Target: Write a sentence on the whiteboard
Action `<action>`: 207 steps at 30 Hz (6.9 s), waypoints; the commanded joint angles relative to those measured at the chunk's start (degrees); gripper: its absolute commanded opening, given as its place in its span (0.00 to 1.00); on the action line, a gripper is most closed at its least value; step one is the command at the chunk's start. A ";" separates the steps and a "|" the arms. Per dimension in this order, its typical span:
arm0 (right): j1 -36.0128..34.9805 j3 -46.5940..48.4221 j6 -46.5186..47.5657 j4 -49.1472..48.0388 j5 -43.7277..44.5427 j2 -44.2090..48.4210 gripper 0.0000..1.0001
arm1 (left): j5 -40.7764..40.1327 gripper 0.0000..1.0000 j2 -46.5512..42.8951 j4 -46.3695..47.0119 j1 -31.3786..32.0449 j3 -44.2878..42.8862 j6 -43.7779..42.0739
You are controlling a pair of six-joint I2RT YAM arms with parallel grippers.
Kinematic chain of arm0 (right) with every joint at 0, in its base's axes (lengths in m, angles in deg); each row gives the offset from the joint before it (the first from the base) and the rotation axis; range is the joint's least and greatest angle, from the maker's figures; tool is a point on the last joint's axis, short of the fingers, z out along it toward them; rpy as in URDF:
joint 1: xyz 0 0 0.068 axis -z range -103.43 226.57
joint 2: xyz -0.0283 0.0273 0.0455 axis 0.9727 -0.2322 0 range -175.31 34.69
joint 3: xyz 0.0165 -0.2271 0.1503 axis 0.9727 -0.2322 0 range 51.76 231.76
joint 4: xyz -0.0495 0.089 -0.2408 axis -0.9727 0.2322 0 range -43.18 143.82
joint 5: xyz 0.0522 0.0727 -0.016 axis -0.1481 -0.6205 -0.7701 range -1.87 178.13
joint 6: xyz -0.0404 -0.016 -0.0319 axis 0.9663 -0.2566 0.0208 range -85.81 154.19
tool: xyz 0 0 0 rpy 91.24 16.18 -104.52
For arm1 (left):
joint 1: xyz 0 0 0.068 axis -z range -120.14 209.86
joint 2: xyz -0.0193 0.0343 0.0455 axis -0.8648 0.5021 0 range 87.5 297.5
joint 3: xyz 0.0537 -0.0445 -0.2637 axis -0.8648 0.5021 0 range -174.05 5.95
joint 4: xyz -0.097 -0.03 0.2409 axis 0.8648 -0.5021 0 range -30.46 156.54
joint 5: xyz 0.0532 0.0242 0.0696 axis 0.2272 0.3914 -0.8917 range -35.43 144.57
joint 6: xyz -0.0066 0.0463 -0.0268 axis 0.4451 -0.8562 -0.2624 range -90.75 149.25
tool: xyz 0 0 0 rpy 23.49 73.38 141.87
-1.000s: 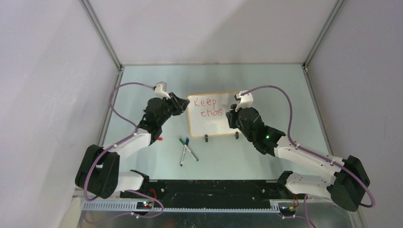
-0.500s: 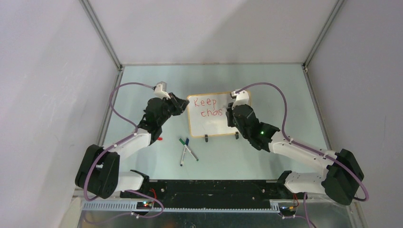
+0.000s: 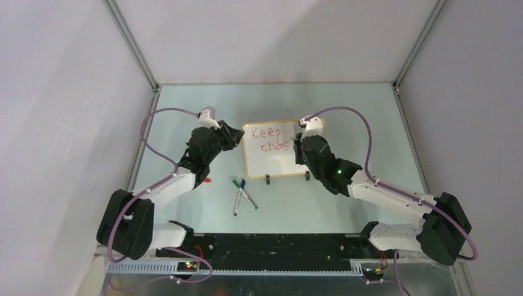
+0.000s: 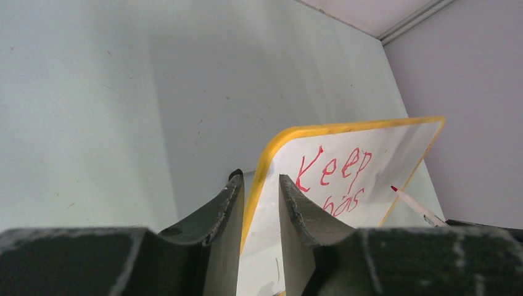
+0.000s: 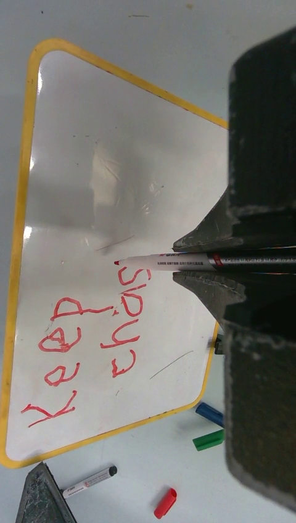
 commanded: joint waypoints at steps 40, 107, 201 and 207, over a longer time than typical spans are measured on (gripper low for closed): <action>-0.66 3.10 -0.74 0.81 2.61 -2.36 0.00 | 5.31 0.28 3.08 2.66 -0.87 -3.16 -0.20; 0.44 6.00 -1.13 4.11 3.81 -3.11 0.00 | 4.58 0.27 2.42 2.31 -0.88 -2.96 -0.54; -0.36 4.59 -4.59 10.89 1.69 -4.40 0.00 | 3.78 0.27 1.24 1.52 -0.92 -2.70 -0.98; -1.09 3.53 -3.33 7.99 1.06 0.66 0.00 | 3.71 0.27 1.31 1.49 -0.91 -2.70 -0.98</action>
